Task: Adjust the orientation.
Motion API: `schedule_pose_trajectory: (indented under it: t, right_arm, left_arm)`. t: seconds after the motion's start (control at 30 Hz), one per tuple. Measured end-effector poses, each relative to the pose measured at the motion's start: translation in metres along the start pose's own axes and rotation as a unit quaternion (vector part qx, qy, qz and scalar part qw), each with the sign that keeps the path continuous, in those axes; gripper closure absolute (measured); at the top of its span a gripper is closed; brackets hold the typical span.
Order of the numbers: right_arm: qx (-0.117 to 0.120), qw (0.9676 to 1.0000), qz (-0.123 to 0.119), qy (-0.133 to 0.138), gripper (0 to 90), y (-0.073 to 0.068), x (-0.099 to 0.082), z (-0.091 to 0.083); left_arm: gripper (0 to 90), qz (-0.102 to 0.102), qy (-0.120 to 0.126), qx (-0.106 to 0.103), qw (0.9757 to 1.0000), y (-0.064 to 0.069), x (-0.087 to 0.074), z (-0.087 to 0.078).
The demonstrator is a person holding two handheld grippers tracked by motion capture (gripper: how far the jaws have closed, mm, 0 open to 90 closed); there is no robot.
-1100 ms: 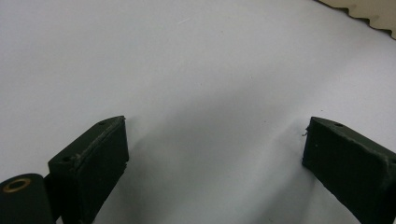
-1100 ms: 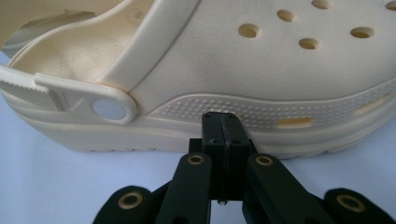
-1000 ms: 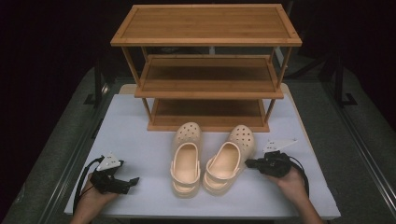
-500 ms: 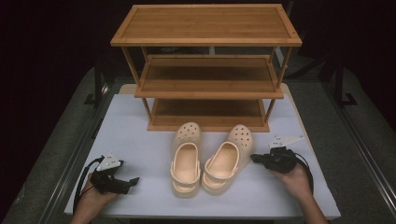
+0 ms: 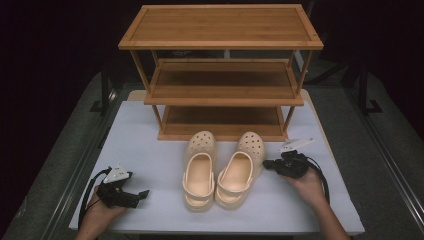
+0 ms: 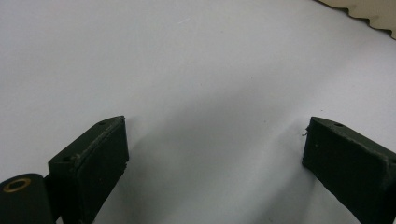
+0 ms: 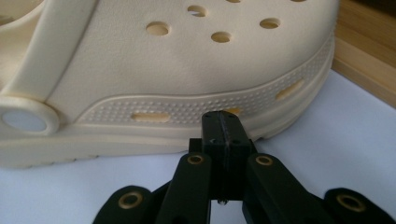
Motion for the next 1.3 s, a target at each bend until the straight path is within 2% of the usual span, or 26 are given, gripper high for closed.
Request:
schedule_pose_trajectory:
  t: [0.2, 0.37, 0.6, 0.73, 0.87, 1.1, 1.23, 1.3]
  right_arm:
    - [0.018, 0.9998, -0.010, 0.001, 89.8, 0.000, 0.019, 0.022]
    - [0.018, 0.9996, -0.020, 0.000, 89.8, 0.002, 0.029, 0.033]
    - [0.020, 0.9997, -0.009, 0.012, 89.8, 0.002, 0.029, 0.037]
    - [0.019, 0.9996, -0.014, 0.014, 89.7, 0.001, 0.031, 0.040]
    - [0.019, 0.9997, -0.008, 0.014, 89.1, 0.002, 0.030, 0.038]
    - [0.000, 0.9997, 0.010, 0.024, 77.6, 0.004, 0.027, 0.025]
    - [-0.010, 0.9992, 0.028, 0.028, 65.2, 0.004, 0.023, 0.015]
    - [-0.023, 0.9986, 0.033, 0.033, 55.3, 0.002, 0.022, 0.008]
  left_arm:
    - [6.0, 0.001, 0.000, 0.000, 1.0000, 0.000, 0.000, 0.000]
    - [6.0, 0.001, -0.001, 0.000, 1.0000, 0.000, 0.000, 0.000]
    - [6.0, 0.001, -0.003, -0.001, 1.0000, 0.000, 0.000, 0.000]
    - [6.0, 0.001, -0.003, -0.001, 1.0000, 0.000, 0.000, 0.000]
    - [6.0, 0.001, -0.003, -0.001, 1.0000, 0.000, 0.000, 0.000]
    - [6.0, 0.001, -0.003, -0.001, 1.0000, 0.000, 0.000, 0.000]
    - [6.0, 0.001, -0.003, 0.000, 1.0000, 0.000, 0.000, 0.000]
    - [6.1, -0.003, -0.002, 0.000, 1.0000, 0.000, 0.001, -0.001]
Point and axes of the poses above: each handheld gripper's, and its own axes: z roughly forward along the jaws, x roughly out of its top, y roughly to its right, the point moved 3 cm from there along z, roughly forward along the jaws, and after that the axes turned 15 degrees about -z, right-handed, at the moved point
